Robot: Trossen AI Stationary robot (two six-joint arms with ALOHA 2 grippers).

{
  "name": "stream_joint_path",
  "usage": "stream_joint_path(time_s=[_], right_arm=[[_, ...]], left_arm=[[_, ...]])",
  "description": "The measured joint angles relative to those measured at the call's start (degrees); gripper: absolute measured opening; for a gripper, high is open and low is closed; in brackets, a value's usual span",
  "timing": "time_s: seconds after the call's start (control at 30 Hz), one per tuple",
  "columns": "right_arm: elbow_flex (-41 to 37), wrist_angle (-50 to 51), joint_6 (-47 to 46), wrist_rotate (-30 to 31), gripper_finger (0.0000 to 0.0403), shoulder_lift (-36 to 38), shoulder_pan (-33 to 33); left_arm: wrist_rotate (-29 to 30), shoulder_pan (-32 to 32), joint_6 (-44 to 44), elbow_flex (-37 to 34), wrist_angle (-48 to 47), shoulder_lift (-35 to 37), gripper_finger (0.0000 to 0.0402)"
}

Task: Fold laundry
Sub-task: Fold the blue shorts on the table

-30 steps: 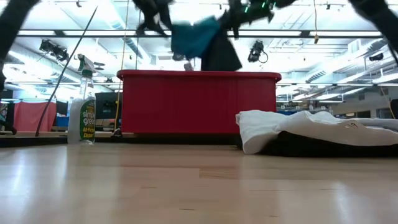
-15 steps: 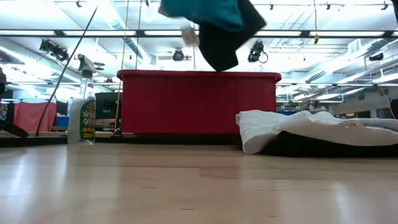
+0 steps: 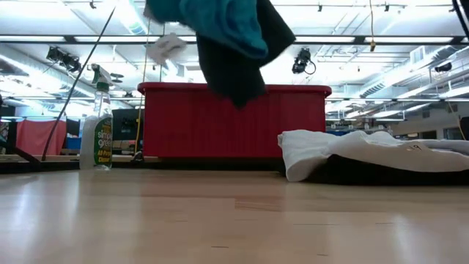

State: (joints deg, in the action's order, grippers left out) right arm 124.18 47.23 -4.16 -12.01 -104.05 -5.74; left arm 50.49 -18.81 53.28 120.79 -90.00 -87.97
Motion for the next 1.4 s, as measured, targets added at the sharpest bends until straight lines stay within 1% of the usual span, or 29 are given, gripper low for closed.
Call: stream_joint_path(time_s=[0.07,0.2,0.27,0.33,0.43,0.57,0.63,0.7,0.77,0.83,0.87,0.97,1.03,1.1,1.13,1.17,1.23,1.3,1.33,1.4], right_arm=[[-2.91,-0.98,-2.1,0.58,0.0019,-0.02,1.26],[-10.16,-5.45,-8.49,0.69,0.0019,0.07,3.13],[-14.07,-7.84,-11.65,2.88,0.0019,0.11,4.28],[-18.87,-10.84,-15.45,6.56,0.0019,0.22,5.46],[-27.04,-16.97,-23.13,13.01,0.0019,0.26,7.59],[-37.69,-27.61,-30.8,22.28,0.0019,1.1,11.28],[-42.26,-32.14,-33.37,27.9,0.0018,1.31,13.44],[-46.41,-33.15,-35.75,34.36,0.002,1.29,15.96],[-50.33,-33.64,-40.53,38.49,0.0037,1.27,18.03],[-53.77,-34.04,-45.79,38.96,0.0066,1.27,19.48],[-55.13,-33.9,-47.8,38.14,0.0084,1.31,20.05],[-57.02,-33.68,-52.63,31.5,0.0143,1.33,21.16],[-56.8,-33.93,-55.25,26.55,0.0183,1.51,21.71],[-55.27,-33.63,-56.45,24.06,0.0221,1.51,22.0],[-54.24,-33.5,-57.14,24.4,0.0237,1.51,22.03],[-53.18,-33.41,-57.45,26.25,0.025,1.51,22.03],[-50.94,-33.61,-56.04,32.55,0.0268,1.51,21.18],[-49.28,-34.02,-51.74,37.86,0.0272,1.53,18.6],[-48.63,-34.26,-49.69,39.16,0.0271,1.53,16.61],[-47.26,-33.8,-47.41,38.21,0.0261,1.53,11.96]], left_arm=[[-0.8,-0.61,3.23,-6.73,0.12,0.93,0.0192],[-6.68,-1.4,11.77,-21.8,1.35,4.28,0.0181],[-9.71,-2.85,15.71,-29.34,4.32,7.1,0.0171],[-11.09,-4.39,17.98,-36.27,10.18,9.94,0.0161],[-11.34,-7.75,18.72,-45.52,19.78,15.25,0.0151],[-11.32,-10.2,18.75,-55.42,29.13,21.51,0.0149],[-11.35,-10.76,18.71,-59.86,34.11,24.26,0.0149],[-11.47,-11.05,18.54,-63.93,38.62,26.62,0.0149],[-11.68,-11.0,18.45,-67.9,42.86,28.3,0.0149],[-11.83,-10.84,17.62,-71.51,46.77,28.94,0.015],[-11.9,-10.7,17.07,-73.13,48.65,29.06,0.0153],[-14.1,-9.84,14.59,-77.34,54.81,29.12,0.0167],[-16.05,-8.88,12.4,-80.19,60.03,29.12,0.0179],[-18.48,-7.85,9.02,-82.67,65.91,29.12,0.0189],[-19.47,-7.41,6.7,-83.6,68.77,29.12,0.0193],[-20.62,-7.15,4.09,-84.36,71.28,29.12,0.0197],[-22.24,-7.05,-2.86,-85.41,75.31,29.12,0.02],[-23.23,-7.22,-10.73,-85.83,76.68,29.12,0.0201],[-23.29,-7.38,-14.07,-85.83,76.71,29.12,0.0201],[-23.35,-7.45,-19.19,-85.83,76.53,29.12,0.0201]])
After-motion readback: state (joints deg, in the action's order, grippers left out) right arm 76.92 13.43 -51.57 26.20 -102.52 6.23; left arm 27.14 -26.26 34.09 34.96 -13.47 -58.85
